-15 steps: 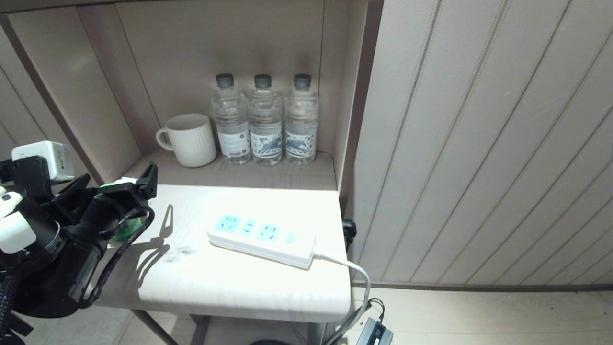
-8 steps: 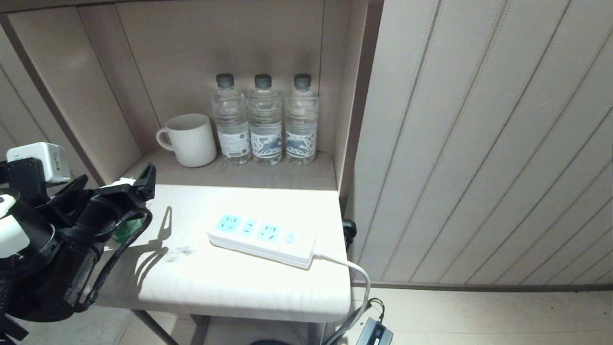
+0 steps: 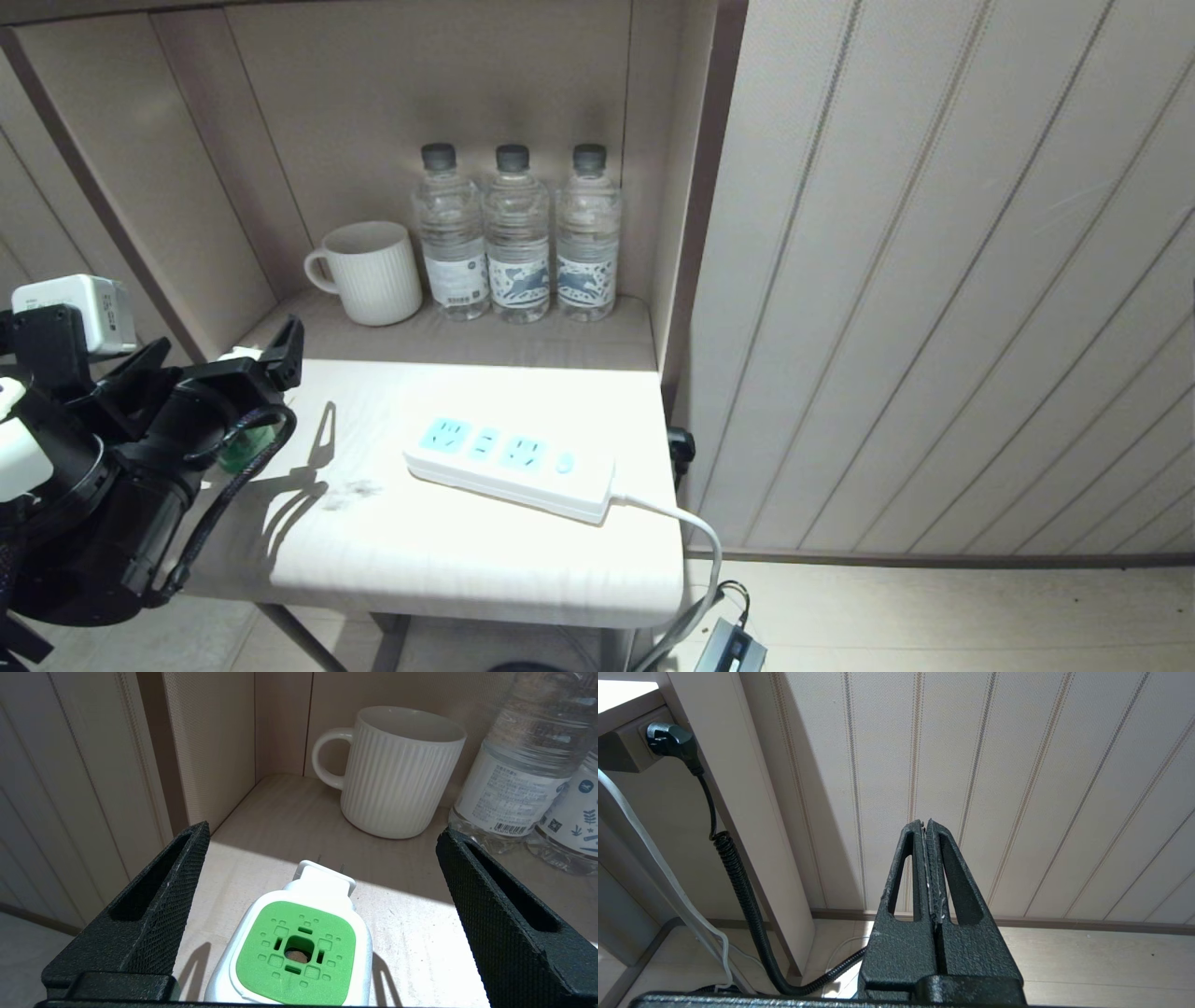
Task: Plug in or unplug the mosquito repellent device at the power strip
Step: Pick up the mosquito repellent liquid
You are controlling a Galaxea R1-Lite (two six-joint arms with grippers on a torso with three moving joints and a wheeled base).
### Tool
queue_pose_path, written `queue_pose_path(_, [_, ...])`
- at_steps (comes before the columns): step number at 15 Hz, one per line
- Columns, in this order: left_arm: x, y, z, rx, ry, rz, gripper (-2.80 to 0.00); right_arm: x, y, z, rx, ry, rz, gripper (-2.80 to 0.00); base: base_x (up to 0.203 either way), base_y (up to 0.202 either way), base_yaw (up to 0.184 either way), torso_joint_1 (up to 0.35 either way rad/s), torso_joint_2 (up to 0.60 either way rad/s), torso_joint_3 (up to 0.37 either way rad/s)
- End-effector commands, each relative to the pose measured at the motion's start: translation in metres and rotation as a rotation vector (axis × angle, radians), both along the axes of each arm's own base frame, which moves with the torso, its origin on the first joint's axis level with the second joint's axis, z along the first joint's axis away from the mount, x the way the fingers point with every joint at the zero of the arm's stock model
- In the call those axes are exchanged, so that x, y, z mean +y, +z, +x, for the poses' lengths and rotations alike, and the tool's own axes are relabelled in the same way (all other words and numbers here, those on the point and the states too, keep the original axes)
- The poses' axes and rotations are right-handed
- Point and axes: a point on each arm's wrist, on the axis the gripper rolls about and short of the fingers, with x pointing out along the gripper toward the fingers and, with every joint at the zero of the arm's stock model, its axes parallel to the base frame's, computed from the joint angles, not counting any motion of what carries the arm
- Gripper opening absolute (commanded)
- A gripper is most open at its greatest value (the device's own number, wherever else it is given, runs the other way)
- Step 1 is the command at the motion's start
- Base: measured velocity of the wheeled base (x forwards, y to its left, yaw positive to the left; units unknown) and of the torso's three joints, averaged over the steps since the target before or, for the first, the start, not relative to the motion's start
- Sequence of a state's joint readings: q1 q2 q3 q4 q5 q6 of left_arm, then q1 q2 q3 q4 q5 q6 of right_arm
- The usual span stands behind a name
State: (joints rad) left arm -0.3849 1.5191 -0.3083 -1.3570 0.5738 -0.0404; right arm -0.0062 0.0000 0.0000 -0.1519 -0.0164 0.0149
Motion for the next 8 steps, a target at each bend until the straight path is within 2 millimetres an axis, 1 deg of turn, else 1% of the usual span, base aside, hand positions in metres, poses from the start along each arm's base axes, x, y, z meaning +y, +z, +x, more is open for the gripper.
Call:
queue_pose_path(1, [0.0002,0.0012,-0.0005,-0.01,0.001,-0.005,0.0,0.0,0.0002,0.0001,-0.001,-0.001,-0.001,-2.8,0.0,0.0,0.0,0.0,0.0,0.0])
queue_pose_path(3, [0.0004,0.0022,-0.0012,-0.014,-0.003,-0.006,0.0,0.0,0.0002,0.0001,0.0,0.0,0.0,-2.8,0.0,0.0,0.0,0.0,0.0,0.0])
queue_pose_path(4, [0.0004,0.0022,-0.0012,-0.014,-0.003,-0.005,-2.74,0.0,0.0002,0.0,-0.001,0.0,0.0,-2.8,0.0,0.0,0.0,0.0,0.0,0.0])
queue_pose_path(5, [0.0002,0.0016,-0.0007,-0.011,-0.003,-0.003,-2.8,0.0,0.0002,0.0001,0.0,0.0,0.001,-2.8,0.0,0.0,0.0,0.0,0.0,0.0])
queue_pose_path(8, [0.0,0.004,-0.0004,-0.021,-0.004,-0.006,-2.8,0.0,0.0002,0.0001,0.0,0.0,0.001,-2.8,0.0,0.0,0.0,0.0,0.0,0.0])
